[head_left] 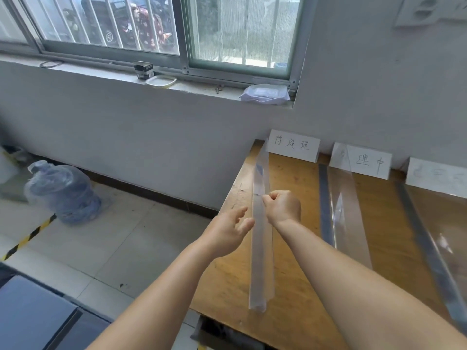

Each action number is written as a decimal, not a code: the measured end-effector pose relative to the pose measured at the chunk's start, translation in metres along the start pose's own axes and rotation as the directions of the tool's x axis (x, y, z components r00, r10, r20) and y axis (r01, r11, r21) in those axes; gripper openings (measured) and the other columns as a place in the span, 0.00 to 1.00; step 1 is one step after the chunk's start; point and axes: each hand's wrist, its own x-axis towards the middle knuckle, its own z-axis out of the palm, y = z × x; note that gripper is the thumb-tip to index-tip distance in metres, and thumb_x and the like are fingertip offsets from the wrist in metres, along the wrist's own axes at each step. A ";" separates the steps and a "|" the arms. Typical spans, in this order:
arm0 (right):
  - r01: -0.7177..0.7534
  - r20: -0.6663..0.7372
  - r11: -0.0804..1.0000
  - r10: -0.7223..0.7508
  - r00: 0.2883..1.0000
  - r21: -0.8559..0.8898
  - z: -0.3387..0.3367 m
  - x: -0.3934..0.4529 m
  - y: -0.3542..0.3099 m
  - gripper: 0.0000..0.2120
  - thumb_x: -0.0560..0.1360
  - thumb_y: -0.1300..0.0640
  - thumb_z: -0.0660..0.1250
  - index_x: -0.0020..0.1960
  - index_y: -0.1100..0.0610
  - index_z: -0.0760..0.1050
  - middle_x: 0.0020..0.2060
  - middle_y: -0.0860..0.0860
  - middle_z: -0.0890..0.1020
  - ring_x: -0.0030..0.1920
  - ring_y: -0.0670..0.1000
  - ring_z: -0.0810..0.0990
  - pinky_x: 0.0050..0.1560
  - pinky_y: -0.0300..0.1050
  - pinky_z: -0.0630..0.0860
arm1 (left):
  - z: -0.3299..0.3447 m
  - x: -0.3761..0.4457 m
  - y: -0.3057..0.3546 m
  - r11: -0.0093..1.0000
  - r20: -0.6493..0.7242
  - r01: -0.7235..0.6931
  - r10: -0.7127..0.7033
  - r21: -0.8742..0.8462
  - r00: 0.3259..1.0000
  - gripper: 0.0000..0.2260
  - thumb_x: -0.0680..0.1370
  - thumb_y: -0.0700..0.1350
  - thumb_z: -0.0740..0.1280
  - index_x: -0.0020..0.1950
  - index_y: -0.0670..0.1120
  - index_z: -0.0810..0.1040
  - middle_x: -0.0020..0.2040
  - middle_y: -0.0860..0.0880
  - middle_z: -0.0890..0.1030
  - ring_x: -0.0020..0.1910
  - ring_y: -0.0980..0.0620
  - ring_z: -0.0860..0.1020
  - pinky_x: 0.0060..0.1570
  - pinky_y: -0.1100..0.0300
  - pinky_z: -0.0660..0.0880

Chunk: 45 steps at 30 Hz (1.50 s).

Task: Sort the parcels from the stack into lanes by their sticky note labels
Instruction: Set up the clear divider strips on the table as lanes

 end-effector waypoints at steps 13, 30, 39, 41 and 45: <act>-0.086 0.229 0.941 0.010 0.973 0.328 -0.012 -0.039 0.021 0.11 0.79 0.58 0.60 0.45 0.61 0.80 0.43 0.57 0.83 0.43 0.55 0.83 0.39 0.49 0.82 | 0.024 -0.011 0.008 0.990 0.179 -0.021 0.047 -0.141 0.983 0.20 0.80 0.51 0.62 0.73 0.55 0.66 0.64 0.55 0.77 0.61 0.58 0.75 0.61 0.55 0.73; -0.029 0.726 0.975 -0.144 0.672 0.220 -0.007 -0.058 0.033 0.62 0.62 0.54 0.79 0.75 0.38 0.33 0.76 0.44 0.53 0.67 0.50 0.67 0.62 0.46 0.71 | 0.009 0.028 0.020 0.985 0.122 0.079 -0.061 -0.151 0.991 0.15 0.82 0.44 0.57 0.68 0.53 0.72 0.50 0.52 0.78 0.50 0.47 0.80 0.46 0.51 0.81; -0.039 0.707 0.978 -0.122 0.696 0.207 0.004 -0.036 0.018 0.62 0.63 0.52 0.79 0.74 0.38 0.33 0.77 0.47 0.53 0.72 0.55 0.62 0.66 0.49 0.67 | 0.000 0.055 0.021 0.984 0.066 0.093 -0.084 -0.154 0.994 0.19 0.82 0.42 0.57 0.74 0.49 0.65 0.53 0.52 0.76 0.49 0.49 0.79 0.45 0.50 0.81; -0.053 0.708 0.977 -0.112 0.697 0.206 0.006 -0.030 0.014 0.60 0.64 0.53 0.78 0.74 0.38 0.33 0.77 0.46 0.53 0.72 0.55 0.63 0.67 0.51 0.67 | -0.002 0.062 0.019 0.983 0.057 0.093 -0.085 -0.155 0.995 0.20 0.82 0.42 0.57 0.74 0.50 0.64 0.55 0.51 0.76 0.49 0.50 0.79 0.46 0.49 0.81; -0.079 0.714 0.975 -0.097 0.694 0.210 0.008 -0.018 0.006 0.59 0.65 0.56 0.77 0.74 0.37 0.34 0.77 0.48 0.54 0.72 0.56 0.64 0.66 0.52 0.67 | -0.005 0.075 0.015 0.985 0.041 0.093 -0.088 -0.142 0.995 0.20 0.82 0.43 0.58 0.74 0.51 0.63 0.56 0.51 0.76 0.47 0.50 0.81 0.47 0.49 0.80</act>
